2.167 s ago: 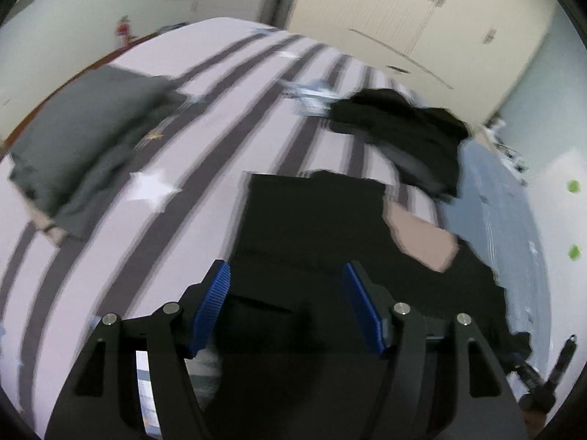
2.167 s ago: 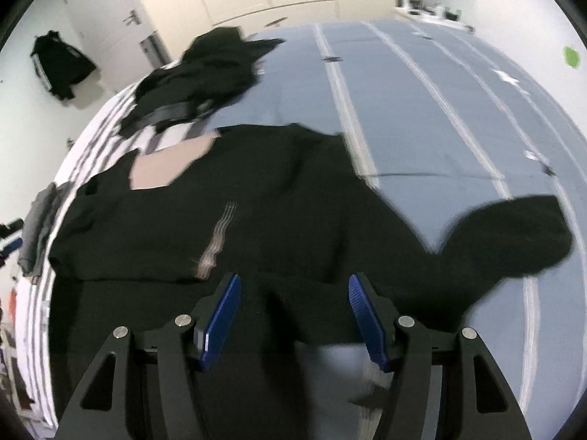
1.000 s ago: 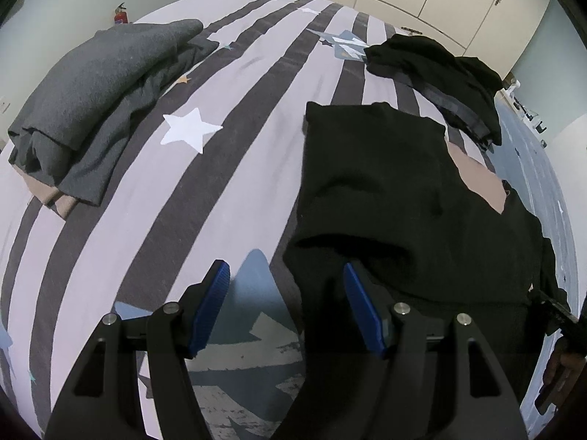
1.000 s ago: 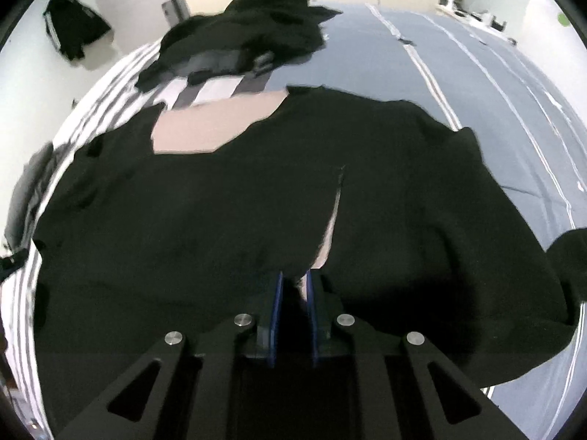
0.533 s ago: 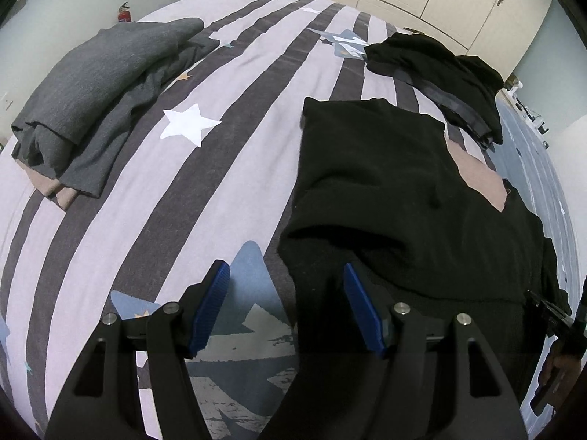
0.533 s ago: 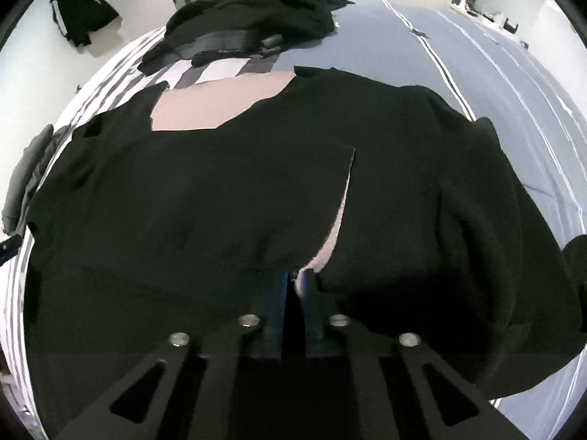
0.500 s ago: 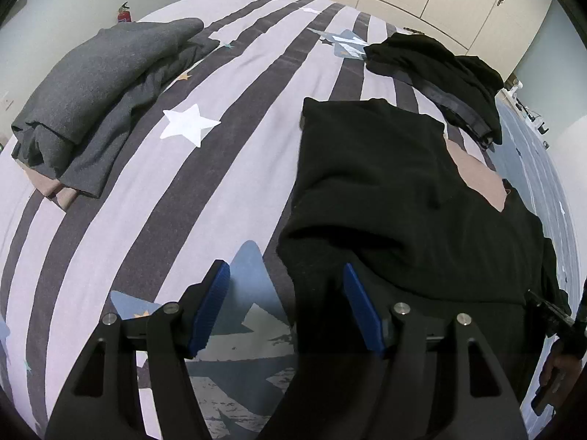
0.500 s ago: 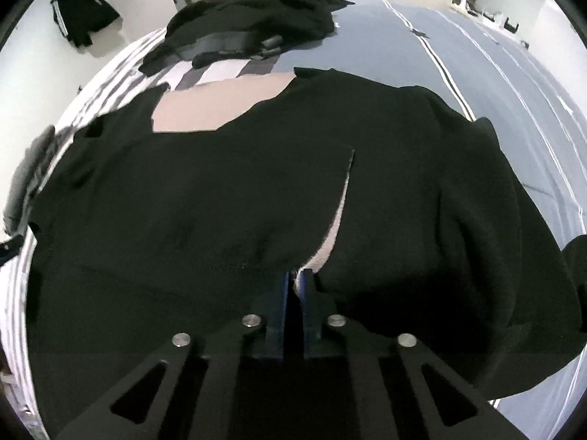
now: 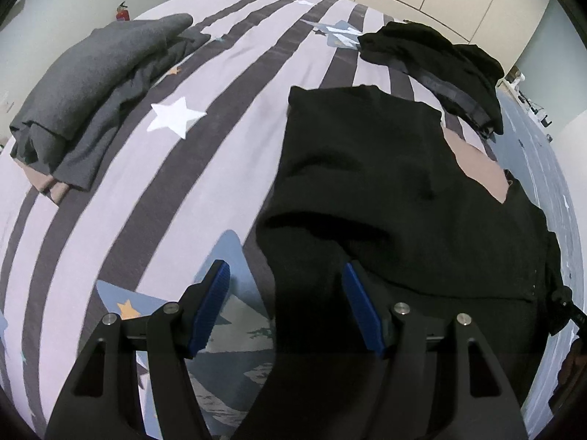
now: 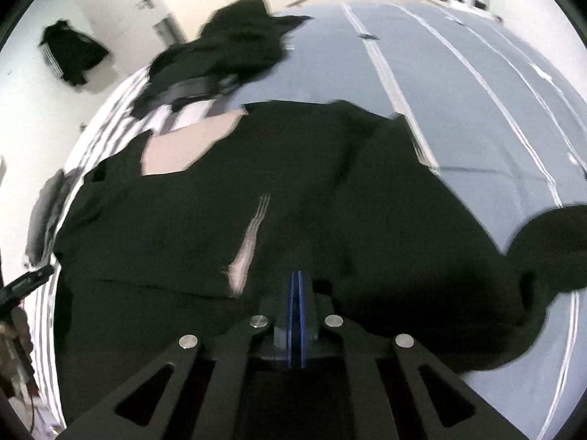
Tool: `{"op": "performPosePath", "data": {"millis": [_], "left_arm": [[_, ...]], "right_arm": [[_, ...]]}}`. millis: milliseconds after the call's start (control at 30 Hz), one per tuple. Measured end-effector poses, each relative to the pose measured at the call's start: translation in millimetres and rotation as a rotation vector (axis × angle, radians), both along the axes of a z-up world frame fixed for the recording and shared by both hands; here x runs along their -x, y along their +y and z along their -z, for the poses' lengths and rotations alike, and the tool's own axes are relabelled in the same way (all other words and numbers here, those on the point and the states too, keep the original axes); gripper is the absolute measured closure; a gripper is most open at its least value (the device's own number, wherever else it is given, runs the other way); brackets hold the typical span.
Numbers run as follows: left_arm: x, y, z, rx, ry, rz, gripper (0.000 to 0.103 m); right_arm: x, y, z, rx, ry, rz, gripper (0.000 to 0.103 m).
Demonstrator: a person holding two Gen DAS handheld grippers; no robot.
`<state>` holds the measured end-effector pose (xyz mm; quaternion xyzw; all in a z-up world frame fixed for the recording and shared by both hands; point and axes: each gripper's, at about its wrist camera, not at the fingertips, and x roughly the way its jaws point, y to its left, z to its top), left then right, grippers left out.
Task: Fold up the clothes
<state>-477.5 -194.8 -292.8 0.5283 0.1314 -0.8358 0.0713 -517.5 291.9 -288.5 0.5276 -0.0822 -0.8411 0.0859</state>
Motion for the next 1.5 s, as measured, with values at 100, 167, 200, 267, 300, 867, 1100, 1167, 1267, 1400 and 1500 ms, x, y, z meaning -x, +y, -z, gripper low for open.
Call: {"op": "performPosePath", "data": {"millis": [100, 167, 200, 267, 300, 867, 1100, 1167, 1267, 1400, 1500], "left_arm": [[-0.3, 5.2, 1.4, 0.003, 0.001, 0.012, 0.041], [-0.6, 8.0, 2.5, 0.010, 0.002, 0.022, 0.041], [-0.7, 8.7, 3.5, 0.009, 0.000, 0.025, 0.041], [-0.8, 9.1, 6.0, 0.005, -0.004, 0.027, 0.041], [-1.1, 8.7, 7.2, 0.004, -0.004, 0.025, 0.041], [-2.9, 3.0, 10.6, -0.006, -0.003, 0.023, 0.041], [5.7, 11.7, 12.8, 0.001, -0.018, 0.037, 0.041], [8.2, 14.3, 17.1, 0.012, -0.040, 0.040, 0.041], [11.8, 17.9, 25.7, 0.033, -0.075, 0.042, 0.041], [14.0, 7.9, 25.0, 0.074, -0.047, -0.024, 0.041], [16.7, 0.0, 27.0, 0.083, -0.046, -0.076, 0.041]], "right_arm": [[2.4, -28.2, 2.5, 0.018, 0.028, -0.044, 0.071], [4.9, -43.1, 9.1, 0.011, 0.022, -0.065, 0.071], [6.1, -50.5, 12.5, 0.008, 0.018, -0.075, 0.070], [8.4, -64.3, 20.1, -0.008, 0.007, -0.095, 0.071], [9.4, -70.7, 24.5, -0.020, 0.000, -0.105, 0.071], [0.3, -49.6, 1.4, 0.000, 0.019, -0.053, 0.101], [-13.7, -16.7, -17.3, -0.057, 0.037, -0.045, 0.101], [-17.2, -0.5, -17.4, -0.070, 0.034, -0.010, 0.101], [-20.2, 19.0, -10.1, -0.069, 0.007, 0.029, 0.101], [-24.7, 21.1, 4.1, -0.108, -0.014, 0.013, 0.101], [-26.3, 16.2, 8.9, -0.127, -0.023, 0.003, 0.101]]}}
